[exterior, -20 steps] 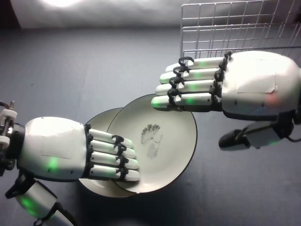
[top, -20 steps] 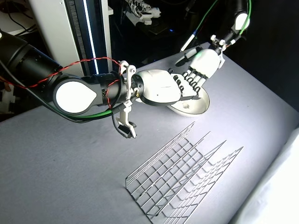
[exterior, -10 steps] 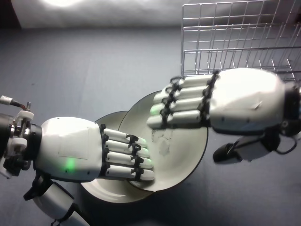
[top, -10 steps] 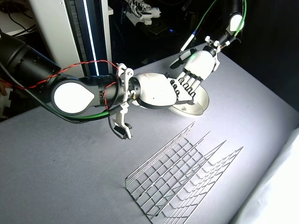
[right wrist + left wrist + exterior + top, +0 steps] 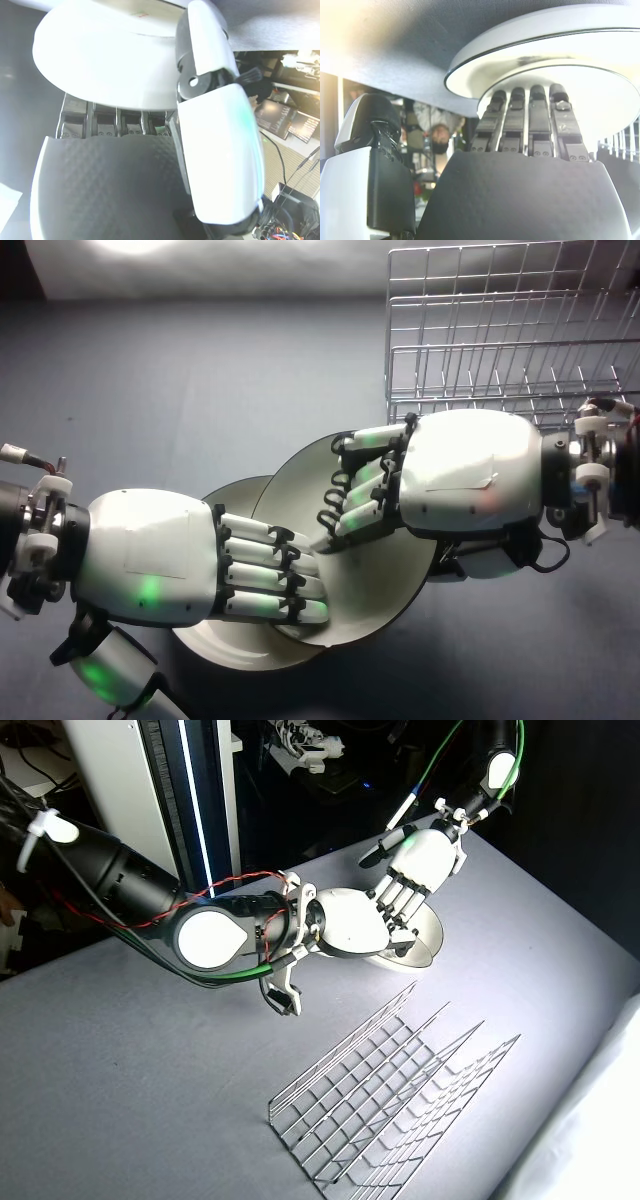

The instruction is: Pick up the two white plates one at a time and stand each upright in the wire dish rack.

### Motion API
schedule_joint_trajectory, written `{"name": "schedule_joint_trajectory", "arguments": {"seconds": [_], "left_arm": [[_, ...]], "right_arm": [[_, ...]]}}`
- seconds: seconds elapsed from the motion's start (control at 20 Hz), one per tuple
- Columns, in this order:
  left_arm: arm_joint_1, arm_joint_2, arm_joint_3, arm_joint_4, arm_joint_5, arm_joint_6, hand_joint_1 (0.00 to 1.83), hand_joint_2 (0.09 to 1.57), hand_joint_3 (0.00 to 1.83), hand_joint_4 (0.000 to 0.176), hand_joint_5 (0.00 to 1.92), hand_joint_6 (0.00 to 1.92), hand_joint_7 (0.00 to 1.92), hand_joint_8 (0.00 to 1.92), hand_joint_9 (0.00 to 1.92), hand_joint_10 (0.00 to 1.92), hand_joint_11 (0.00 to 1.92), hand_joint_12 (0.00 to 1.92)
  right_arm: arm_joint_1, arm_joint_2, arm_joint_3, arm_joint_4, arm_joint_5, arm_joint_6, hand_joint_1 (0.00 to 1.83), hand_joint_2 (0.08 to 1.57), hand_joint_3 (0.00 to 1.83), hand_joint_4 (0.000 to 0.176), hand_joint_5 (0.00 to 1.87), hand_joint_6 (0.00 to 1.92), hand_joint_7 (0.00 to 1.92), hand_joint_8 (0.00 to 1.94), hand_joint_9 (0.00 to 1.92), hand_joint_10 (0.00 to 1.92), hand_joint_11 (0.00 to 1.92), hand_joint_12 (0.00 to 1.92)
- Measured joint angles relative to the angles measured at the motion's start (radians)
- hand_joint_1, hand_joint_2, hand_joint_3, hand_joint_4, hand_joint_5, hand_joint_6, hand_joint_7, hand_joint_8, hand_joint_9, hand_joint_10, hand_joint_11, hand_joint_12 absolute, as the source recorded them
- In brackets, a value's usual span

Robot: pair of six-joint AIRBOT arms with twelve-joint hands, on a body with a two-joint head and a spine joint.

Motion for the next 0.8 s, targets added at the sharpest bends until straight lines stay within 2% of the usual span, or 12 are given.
{"name": "schedule_joint_trajectory", "arguments": {"seconds": [0.05,0.1,0.15,0.2,0.25,0.3,0.4,0.45,0.5,0.55,0.6,0.8], "left_arm": [[0.002,0.0,0.0,-0.002,0.0,0.0,0.0,1.11,0.0,0.0,0.0,0.0,0.0,0.0,0.0,0.0,0.0,0.0],[0.002,-0.001,0.0,-0.002,0.0,0.0,0.0,1.11,0.0,0.0,0.0,0.0,0.0,0.0,0.0,0.0,0.0,0.0],[0.002,-0.001,0.001,-0.002,0.0,0.0,0.0,1.1,0.0,0.0,0.0,0.0,0.0,0.0,0.0,0.0,0.0,0.0],[0.003,-0.001,0.001,-0.002,-0.001,0.0,0.0,1.1,0.0,0.0,0.0,0.0,0.0,0.0,0.0,0.0,0.01,0.0],[0.003,-0.001,0.001,-0.002,-0.001,0.0,0.0,1.11,0.0,0.0,0.0,0.0,0.0,0.0,0.0,0.0,0.0,0.0],[0.006,-0.001,0.001,-0.003,-0.005,0.0,0.0,1.12,0.01,0.0,0.0,0.0,0.0,0.0,0.0,0.0,0.0,0.0],[0.007,-0.001,0.003,-0.004,-0.006,-0.001,0.0,1.12,0.01,0.0,0.0,0.0,0.0,0.0,0.0,0.0,0.0,0.0],[0.007,0.0,0.003,-0.007,-0.008,-0.003,0.0,1.13,0.01,0.0,0.01,0.0,0.0,0.0,0.0,0.0,0.01,0.0],[0.007,0.0,0.006,-0.011,-0.012,-0.004,0.0,1.11,0.0,0.0,0.0,0.0,0.0,0.0,0.0,0.0,0.0,0.0],[0.002,0.002,0.009,-0.011,-0.019,-0.008,0.0,1.1,0.0,0.0,0.0,0.0,0.0,0.0,0.0,0.0,0.0,0.0],[-0.006,0.008,0.009,-0.011,-0.029,-0.011,0.0,1.1,0.0,0.0,0.0,0.0,0.0,0.0,0.0,0.0,0.0,0.0],[-0.039,0.027,0.018,0.014,-0.048,-0.027,0.0,1.1,0.0,0.0,0.0,0.0,0.0,0.0,0.0,0.0,0.0,0.0]], "right_arm": [[0.0,-0.006,0.01,0.0,0.002,0.0,1.31,1.15,0.0,0.0,0.81,0.07,0.83,0.03,0.82,0.07,0.32,1.24],[0.0,-0.013,0.021,-0.001,0.01,-0.003,1.17,1.16,0.05,0.0,0.82,0.97,0.9,0.02,0.88,0.07,0.39,1.26],[0.0,-0.016,0.028,-0.001,0.017,-0.005,1.18,1.17,0.03,0.0,0.82,1.24,0.88,0.87,0.94,0.09,0.46,1.27],[0.0,-0.019,0.032,0.0,0.023,-0.008,1.32,1.17,0.01,0.0,0.81,1.25,0.88,1.01,0.85,1.07,0.56,1.32],[0.0,-0.019,0.039,0.0,0.033,-0.01,1.37,1.13,0.0,0.0,0.88,1.05,0.97,0.95,0.93,1.16,0.7,1.28],[-0.002,-0.02,0.04,-0.007,0.056,-0.014,1.38,1.11,0.0,0.0,0.91,0.99,1.01,0.92,0.95,1.16,0.75,1.23],[-0.003,-0.022,0.043,-0.008,0.068,-0.016,1.38,1.11,0.0,0.0,0.91,0.99,1.01,0.92,0.95,1.16,0.75,1.23],[-0.003,-0.022,0.043,-0.008,0.071,-0.017,1.38,1.12,0.0,0.0,0.87,0.93,0.97,1.03,0.95,1.25,0.81,1.29],[-0.003,-0.022,0.043,-0.008,0.074,-0.017,1.38,1.13,0.0,0.0,0.89,0.88,0.98,1.04,0.91,1.3,0.8,1.35],[-0.003,-0.024,0.043,-0.01,0.078,-0.018,1.38,1.11,0.0,0.0,0.93,0.83,1.02,0.95,0.94,1.27,0.8,1.36],[-0.003,-0.025,0.043,-0.01,0.08,-0.018,1.38,1.11,0.0,0.0,0.94,0.78,1.01,0.99,0.9,1.33,0.77,1.41],[-0.003,-0.032,0.043,0.002,0.082,-0.014,1.39,1.1,0.0,0.0,0.95,0.83,1.03,0.92,0.96,1.23,0.78,1.35]]}}
